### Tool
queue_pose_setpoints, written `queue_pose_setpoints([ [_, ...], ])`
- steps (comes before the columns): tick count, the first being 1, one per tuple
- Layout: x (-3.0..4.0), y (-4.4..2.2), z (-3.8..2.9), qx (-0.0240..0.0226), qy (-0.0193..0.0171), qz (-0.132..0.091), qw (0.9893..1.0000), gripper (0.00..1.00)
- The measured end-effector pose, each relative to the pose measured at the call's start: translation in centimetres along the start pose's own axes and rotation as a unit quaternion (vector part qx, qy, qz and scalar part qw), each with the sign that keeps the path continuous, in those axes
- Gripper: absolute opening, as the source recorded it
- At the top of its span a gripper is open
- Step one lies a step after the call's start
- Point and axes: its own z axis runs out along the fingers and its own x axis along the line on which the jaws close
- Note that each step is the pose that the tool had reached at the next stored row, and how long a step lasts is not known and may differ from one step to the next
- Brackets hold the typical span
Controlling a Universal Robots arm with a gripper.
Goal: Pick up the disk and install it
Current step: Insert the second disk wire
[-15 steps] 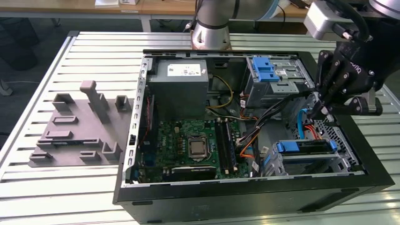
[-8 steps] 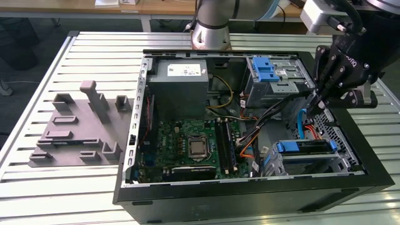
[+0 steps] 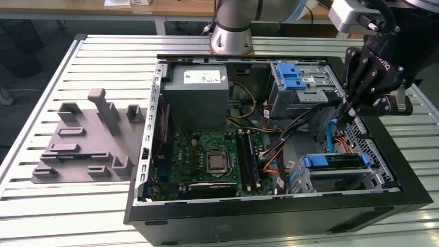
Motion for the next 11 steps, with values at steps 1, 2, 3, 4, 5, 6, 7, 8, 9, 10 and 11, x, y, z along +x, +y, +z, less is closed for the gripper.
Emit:
queue_pose_setpoints([
  [1,0.00,0.00,0.00,0.0000,0.0000,0.000,1.0000,0.11],
  [2,0.00,0.00,0.00,0.0000,0.0000,0.000,1.0000,0.11],
  [3,-0.01,0.00,0.00,0.0000,0.0000,0.000,1.0000,0.11],
  [4,-0.01,0.00,-0.02,0.0000,0.0000,0.000,1.0000,0.11],
  [5,-0.01,0.00,-0.06,0.0000,0.0001,0.000,1.0000,0.11],
  [6,-0.01,0.00,-0.08,0.0000,0.0000,0.000,1.0000,0.18],
  [7,-0.01,0.00,-0.10,0.0000,-0.0001,0.000,1.0000,0.18],
  [8,-0.02,0.00,-0.11,0.0000,-0.0001,0.000,1.0000,0.18],
  [9,-0.03,0.00,-0.12,0.0000,0.0001,0.000,1.0000,0.18],
  [10,-0.07,0.00,-0.14,0.0000,0.0004,0.000,1.0000,0.18],
  [11,-0.12,0.01,-0.13,0.0000,0.0005,0.000,1.0000,0.18],
])
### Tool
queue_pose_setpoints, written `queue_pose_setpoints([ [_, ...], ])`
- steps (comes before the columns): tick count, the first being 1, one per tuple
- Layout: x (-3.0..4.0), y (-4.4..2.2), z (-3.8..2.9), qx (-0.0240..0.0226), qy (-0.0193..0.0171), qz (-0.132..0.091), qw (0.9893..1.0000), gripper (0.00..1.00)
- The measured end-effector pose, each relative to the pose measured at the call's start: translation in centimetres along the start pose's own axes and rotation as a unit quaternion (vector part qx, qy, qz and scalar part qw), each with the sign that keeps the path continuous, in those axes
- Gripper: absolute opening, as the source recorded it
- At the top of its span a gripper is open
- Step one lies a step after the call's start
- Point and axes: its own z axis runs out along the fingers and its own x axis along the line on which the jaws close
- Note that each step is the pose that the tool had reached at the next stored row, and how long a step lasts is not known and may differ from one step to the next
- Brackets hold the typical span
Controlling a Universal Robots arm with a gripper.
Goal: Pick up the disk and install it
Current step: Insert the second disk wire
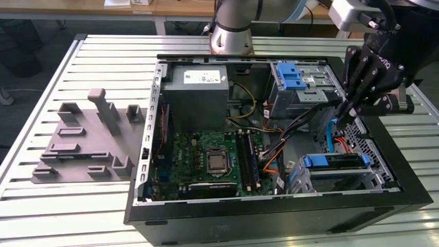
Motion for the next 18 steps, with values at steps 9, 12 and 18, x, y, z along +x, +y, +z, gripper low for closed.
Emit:
queue_pose_setpoints([
  [9,-0.52,0.05,0.07,0.0005,0.0061,0.000,1.0000,0.25],
  [12,-0.66,0.07,0.22,0.0008,0.0090,0.000,1.0000,0.25],
  [18,-0.77,0.07,0.75,0.0019,0.0204,0.000,0.9998,0.25],
])
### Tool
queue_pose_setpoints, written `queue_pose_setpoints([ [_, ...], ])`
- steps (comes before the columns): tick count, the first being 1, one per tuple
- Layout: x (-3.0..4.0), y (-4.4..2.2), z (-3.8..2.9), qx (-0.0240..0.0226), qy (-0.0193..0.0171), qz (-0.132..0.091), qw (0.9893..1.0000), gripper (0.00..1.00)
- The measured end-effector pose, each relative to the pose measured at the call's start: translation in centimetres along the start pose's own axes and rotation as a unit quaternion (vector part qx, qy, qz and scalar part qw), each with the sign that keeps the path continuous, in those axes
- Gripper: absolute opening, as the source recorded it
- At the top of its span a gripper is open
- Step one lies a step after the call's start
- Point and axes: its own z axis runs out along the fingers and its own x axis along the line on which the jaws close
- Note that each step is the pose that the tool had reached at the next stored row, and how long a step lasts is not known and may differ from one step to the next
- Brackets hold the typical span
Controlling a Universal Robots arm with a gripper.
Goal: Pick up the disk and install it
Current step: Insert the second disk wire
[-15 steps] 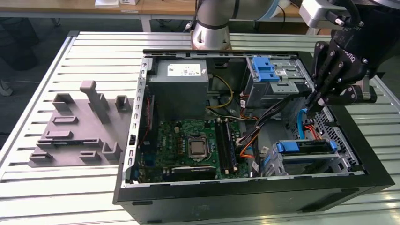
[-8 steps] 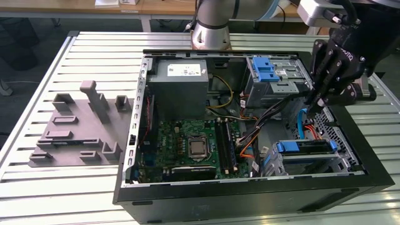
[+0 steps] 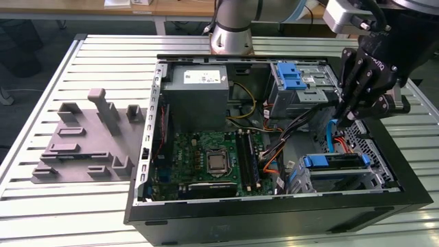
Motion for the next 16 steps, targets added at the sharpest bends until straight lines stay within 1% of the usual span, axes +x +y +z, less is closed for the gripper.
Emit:
queue_pose_setpoints([
  [3,-0.08,0.00,0.24,0.0003,0.0043,0.000,1.0000,0.25],
  [7,-0.16,0.00,0.54,0.0006,0.0078,0.000,1.0000,0.25],
  [10,-0.20,0.00,0.74,0.0007,0.0095,0.000,1.0000,0.25],
  [15,-0.22,0.00,1.05,0.0008,0.0106,0.000,0.9999,0.24],
  [16,-0.22,0.00,1.08,0.0008,0.0107,0.000,0.9999,0.17],
])
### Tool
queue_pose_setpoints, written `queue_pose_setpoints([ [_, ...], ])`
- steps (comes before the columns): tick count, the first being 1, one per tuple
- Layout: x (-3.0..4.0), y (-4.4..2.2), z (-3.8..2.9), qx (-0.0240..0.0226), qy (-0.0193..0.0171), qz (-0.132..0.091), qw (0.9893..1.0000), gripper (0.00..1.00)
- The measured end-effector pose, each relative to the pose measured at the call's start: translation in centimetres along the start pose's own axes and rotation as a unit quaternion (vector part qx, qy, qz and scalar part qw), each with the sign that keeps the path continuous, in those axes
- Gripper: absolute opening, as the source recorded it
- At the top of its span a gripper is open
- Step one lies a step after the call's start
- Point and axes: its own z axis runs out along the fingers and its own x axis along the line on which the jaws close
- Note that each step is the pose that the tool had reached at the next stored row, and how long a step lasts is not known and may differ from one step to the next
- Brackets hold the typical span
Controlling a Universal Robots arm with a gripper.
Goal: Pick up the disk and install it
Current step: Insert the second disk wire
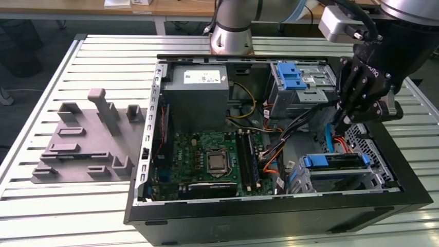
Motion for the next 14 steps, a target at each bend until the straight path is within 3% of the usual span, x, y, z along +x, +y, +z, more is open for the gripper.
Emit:
queue_pose_setpoints([
  [5,0.00,0.00,0.13,0.0000,-0.0002,0.000,1.0000,0.16],
  [7,0.05,0.00,0.23,-0.0002,-0.0027,0.000,1.0000,0.16],
  [8,0.08,0.00,0.30,-0.0005,-0.0067,0.000,1.0000,0.16],
  [11,0.14,-0.02,0.42,-0.0020,-0.0277,0.000,0.9996,0.16],
  [12,0.16,-0.01,0.48,-0.0022,-0.0309,0.000,0.9995,0.16],
  [14,0.17,-0.02,0.58,-0.0023,-0.0310,0.000,0.9995,0.16],
])
